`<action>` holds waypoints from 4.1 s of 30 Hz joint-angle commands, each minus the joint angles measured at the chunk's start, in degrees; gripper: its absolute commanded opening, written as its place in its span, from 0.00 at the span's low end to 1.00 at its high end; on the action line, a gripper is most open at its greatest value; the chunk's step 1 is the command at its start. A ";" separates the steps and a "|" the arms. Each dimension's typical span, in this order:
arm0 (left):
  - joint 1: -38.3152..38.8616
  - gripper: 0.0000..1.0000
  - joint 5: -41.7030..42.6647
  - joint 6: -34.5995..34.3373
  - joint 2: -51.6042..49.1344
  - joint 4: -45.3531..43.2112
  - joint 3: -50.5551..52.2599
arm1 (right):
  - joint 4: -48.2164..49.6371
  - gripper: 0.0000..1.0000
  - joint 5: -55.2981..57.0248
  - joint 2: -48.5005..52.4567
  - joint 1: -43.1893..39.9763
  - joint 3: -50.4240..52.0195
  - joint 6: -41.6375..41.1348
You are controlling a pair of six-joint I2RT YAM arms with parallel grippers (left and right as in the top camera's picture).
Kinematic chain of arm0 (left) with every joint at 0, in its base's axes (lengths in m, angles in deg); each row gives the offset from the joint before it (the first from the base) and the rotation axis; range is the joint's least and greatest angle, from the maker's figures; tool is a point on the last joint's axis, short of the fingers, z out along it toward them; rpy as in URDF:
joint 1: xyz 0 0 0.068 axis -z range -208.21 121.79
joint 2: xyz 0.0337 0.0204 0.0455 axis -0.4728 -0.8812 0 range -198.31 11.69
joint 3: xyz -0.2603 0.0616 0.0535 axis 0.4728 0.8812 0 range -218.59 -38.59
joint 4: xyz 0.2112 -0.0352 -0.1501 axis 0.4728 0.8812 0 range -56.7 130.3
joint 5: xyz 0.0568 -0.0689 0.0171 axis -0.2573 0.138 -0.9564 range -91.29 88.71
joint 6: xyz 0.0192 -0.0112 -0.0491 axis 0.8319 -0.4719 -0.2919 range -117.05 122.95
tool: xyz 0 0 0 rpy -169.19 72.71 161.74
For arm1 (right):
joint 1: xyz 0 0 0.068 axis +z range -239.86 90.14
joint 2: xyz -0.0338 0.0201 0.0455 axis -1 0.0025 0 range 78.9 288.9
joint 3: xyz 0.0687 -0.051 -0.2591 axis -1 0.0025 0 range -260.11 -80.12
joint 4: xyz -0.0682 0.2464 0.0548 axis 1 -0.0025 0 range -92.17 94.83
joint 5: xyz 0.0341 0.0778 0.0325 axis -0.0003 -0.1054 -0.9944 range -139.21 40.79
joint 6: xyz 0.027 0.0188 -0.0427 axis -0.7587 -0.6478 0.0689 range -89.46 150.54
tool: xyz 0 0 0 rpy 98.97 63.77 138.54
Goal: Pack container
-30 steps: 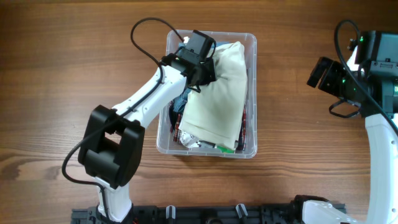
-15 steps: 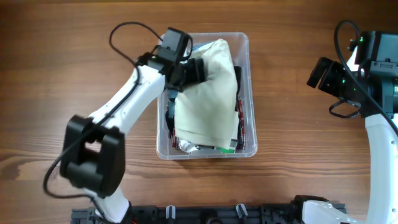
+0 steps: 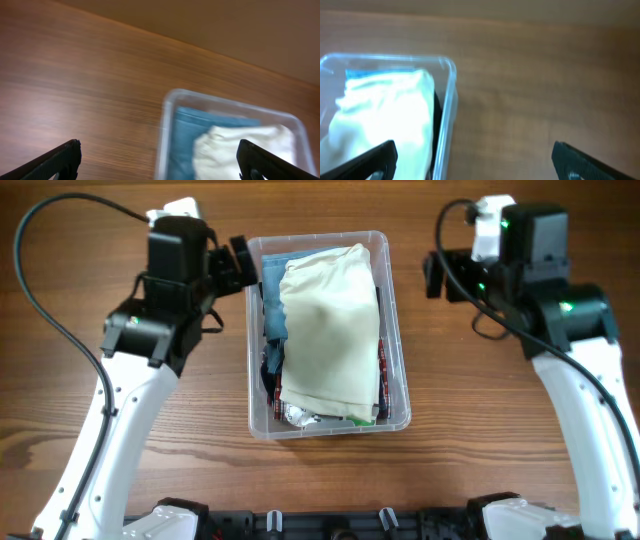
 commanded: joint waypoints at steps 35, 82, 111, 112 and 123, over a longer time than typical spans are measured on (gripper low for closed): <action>3.06 1.00 1.68 -2.10 48.83 22.47 30.99 | -16.04 1.00 0.11 -57.99 0.17 39.71 -10.93; -0.63 1.00 1.05 -1.88 54.12 22.05 33.44 | 42.36 1.00 -2.08 -81.11 -2.71 82.95 11.58; -12.22 1.00 3.82 -1.90 78.71 -32.79 76.24 | 42.36 1.00 -2.08 -81.11 -2.71 82.95 11.58; -12.22 1.00 3.82 -1.90 78.71 -32.79 76.24 | 42.36 1.00 -2.08 -81.11 -2.71 82.95 11.56; -12.22 1.00 3.82 -1.90 78.71 -32.79 76.24 | 42.36 1.00 -2.08 -81.11 -2.71 82.95 11.58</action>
